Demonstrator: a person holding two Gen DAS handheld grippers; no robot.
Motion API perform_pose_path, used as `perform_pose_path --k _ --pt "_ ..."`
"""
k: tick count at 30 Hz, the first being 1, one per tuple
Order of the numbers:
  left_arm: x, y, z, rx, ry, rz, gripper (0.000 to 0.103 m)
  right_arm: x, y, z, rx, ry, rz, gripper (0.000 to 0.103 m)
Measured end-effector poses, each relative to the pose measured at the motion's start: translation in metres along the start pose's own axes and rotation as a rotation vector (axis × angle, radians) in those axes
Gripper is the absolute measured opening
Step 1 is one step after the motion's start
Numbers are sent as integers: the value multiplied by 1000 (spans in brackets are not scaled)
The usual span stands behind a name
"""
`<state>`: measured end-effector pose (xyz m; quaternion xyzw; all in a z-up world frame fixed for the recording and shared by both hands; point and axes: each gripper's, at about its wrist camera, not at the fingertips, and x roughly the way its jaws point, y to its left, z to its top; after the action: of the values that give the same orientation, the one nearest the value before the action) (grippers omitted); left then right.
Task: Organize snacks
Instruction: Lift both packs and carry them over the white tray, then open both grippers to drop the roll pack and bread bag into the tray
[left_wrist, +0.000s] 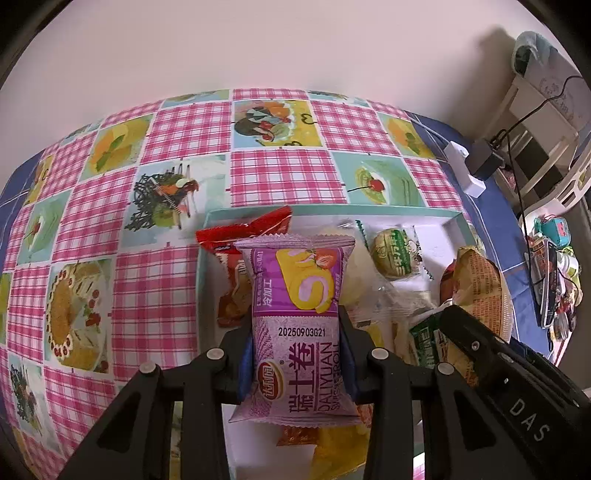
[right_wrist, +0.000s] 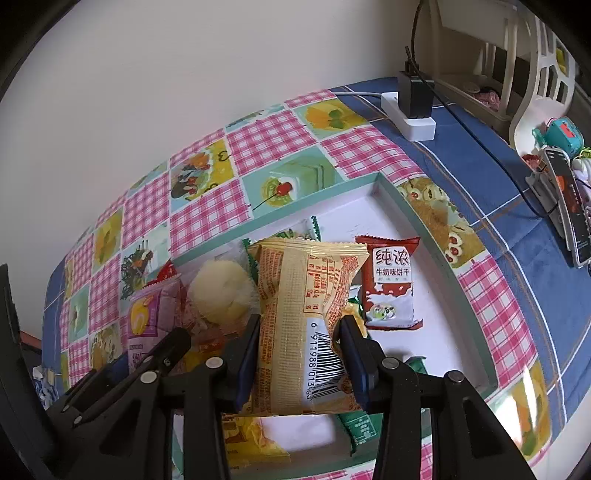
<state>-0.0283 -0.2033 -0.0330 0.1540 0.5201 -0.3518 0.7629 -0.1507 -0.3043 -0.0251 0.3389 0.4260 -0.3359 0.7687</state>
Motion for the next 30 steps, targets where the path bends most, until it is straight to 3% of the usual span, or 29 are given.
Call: perform_pose_path --k 10,15,25,28,30 --pt "-4 -9 2 19 0 -10 43 2 -6 4 9 -1 -4 45" --pt "-12 -5 3 0 -5 -5 55 0 -7 4 16 -6 -6 45" --pt "-35 12 1 -77 -12 -100 64 0 1 -1 -13 3 2 45" --pt "-42 17 -2 -86 -29 -71 73 0 5 -3 -32 5 5 45" --pt "-46 22 -3 -92 -39 -49 73 2 8 -5 -49 9 -2 46"
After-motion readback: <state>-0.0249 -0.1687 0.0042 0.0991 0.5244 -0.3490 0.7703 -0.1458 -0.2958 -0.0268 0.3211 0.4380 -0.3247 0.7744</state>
